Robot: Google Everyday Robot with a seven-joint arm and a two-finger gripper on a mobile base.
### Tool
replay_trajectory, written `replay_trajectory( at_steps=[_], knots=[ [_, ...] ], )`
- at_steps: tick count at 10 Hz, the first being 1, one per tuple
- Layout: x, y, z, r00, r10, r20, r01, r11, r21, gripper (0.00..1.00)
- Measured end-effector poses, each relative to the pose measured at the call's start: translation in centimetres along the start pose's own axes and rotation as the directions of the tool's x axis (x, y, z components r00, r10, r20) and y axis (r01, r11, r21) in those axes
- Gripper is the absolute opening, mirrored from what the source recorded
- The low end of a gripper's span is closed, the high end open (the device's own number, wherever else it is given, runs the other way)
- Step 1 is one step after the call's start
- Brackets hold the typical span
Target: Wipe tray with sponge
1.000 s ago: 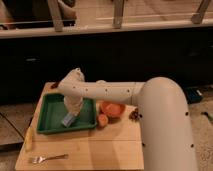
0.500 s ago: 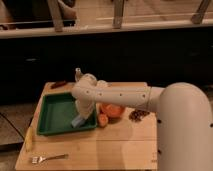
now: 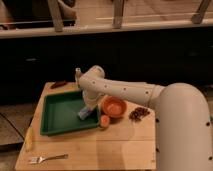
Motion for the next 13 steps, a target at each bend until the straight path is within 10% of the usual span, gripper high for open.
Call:
replay_trajectory(
  at_steps=[6,13],
  knots=[
    [-4.8,-3.3,-0.3,0.985,-0.166,0.048,0.164,0.985,0.051,0.05],
    [-4.8,-3.2,-0.4,0.985,-0.166,0.051,0.163,0.985,0.055,0.05]
  ],
)
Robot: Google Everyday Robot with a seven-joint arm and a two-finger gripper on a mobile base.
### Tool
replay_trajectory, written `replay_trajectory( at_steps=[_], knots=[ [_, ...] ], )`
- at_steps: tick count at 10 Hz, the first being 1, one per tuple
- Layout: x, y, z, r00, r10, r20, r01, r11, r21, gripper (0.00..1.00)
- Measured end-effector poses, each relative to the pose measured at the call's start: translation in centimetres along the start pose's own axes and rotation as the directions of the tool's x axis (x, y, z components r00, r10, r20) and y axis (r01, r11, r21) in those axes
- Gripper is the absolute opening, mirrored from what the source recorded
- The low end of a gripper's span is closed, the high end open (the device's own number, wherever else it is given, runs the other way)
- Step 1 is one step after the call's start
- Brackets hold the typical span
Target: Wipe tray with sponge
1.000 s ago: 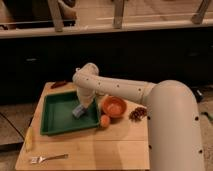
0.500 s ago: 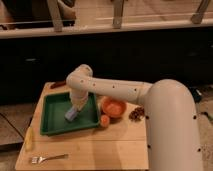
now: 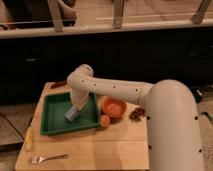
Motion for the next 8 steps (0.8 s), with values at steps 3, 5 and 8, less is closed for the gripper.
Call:
replay_trajectory(
  at_steps=[3,5,8],
  knots=[
    [0.1,0.09,-0.03,1.0,0.002,-0.001,-0.002,1.0,0.0,0.05],
    [0.0,-0.02,0.0,1.0,0.0,0.0,0.0,1.0,0.0,0.05],
    [0.05,0.05,0.02,1.0,0.001,0.0,-0.001,1.0,0.0,0.05]
  ],
)
